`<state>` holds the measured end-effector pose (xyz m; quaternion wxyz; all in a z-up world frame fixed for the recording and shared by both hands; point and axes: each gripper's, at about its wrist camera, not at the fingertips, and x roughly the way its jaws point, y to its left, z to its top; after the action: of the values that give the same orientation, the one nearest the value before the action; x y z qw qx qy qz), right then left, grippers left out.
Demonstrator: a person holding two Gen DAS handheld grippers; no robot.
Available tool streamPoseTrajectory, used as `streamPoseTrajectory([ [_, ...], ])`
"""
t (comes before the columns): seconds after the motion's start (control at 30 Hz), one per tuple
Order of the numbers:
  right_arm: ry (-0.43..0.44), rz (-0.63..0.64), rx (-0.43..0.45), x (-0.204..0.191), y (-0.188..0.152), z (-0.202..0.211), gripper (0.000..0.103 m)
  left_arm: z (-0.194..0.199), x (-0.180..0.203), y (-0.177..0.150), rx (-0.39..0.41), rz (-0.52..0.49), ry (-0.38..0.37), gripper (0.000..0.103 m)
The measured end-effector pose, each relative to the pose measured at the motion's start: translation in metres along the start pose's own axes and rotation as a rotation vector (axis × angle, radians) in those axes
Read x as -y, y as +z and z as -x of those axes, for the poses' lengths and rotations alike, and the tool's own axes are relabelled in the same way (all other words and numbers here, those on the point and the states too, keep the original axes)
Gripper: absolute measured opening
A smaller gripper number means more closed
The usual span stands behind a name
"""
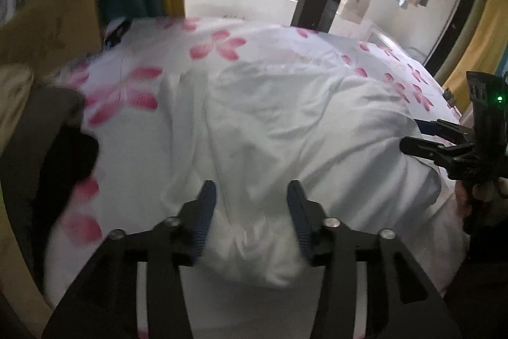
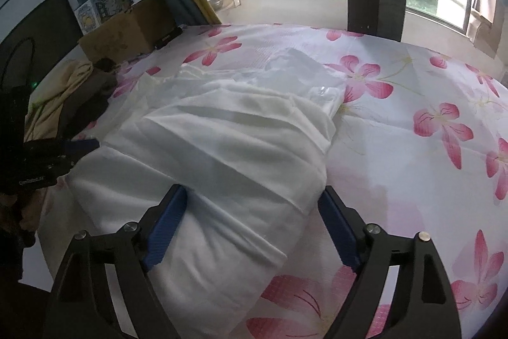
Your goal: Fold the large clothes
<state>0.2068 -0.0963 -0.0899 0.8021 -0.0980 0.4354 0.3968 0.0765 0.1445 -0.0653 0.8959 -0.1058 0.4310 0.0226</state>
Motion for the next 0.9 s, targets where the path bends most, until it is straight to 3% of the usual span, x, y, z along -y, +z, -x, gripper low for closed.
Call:
streamPoseTrajectory([
  [0.2, -0.031, -0.021, 0.058, 0.007, 0.006, 0.021, 0.084, -0.032, -0.007, 0.026, -0.059, -0.046, -0.02, 0.051],
  [0.3, -0.06, -0.04, 0.054, 0.014, 0.008, 0.02, 0.084, -0.051, -0.019, 0.038, -0.096, -0.008, -0.062, 0.051],
  [0.37, -0.072, -0.058, 0.039, 0.02, 0.007, 0.016, 0.084, -0.053, -0.028, 0.045, -0.078, 0.023, -0.098, 0.051],
  [0.47, -0.077, -0.072, 0.025, 0.023, 0.006, 0.01, 0.084, -0.058, -0.035, 0.049, -0.074, 0.016, -0.082, 0.027],
  [0.5, -0.075, -0.073, 0.022, 0.023, 0.006, 0.008, 0.084, -0.059, -0.038, 0.05, -0.068, 0.022, -0.074, 0.027],
  [0.6, -0.066, -0.069, 0.015, 0.021, 0.008, 0.003, 0.084, -0.056, -0.05, 0.053, -0.042, 0.077, -0.017, 0.029],
  [0.67, -0.063, -0.062, 0.013, 0.019, 0.009, 0.0, 0.084, -0.053, -0.052, 0.053, -0.024, 0.086, 0.014, 0.039],
  [0.7, -0.062, -0.059, 0.012, 0.017, 0.009, 0.0, 0.084, -0.05, -0.052, 0.053, -0.014, 0.092, 0.01, 0.044],
  [0.9, -0.069, -0.046, 0.016, 0.012, 0.01, 0.002, 0.084, -0.027, -0.044, 0.046, 0.026, 0.1, -0.039, 0.047],
])
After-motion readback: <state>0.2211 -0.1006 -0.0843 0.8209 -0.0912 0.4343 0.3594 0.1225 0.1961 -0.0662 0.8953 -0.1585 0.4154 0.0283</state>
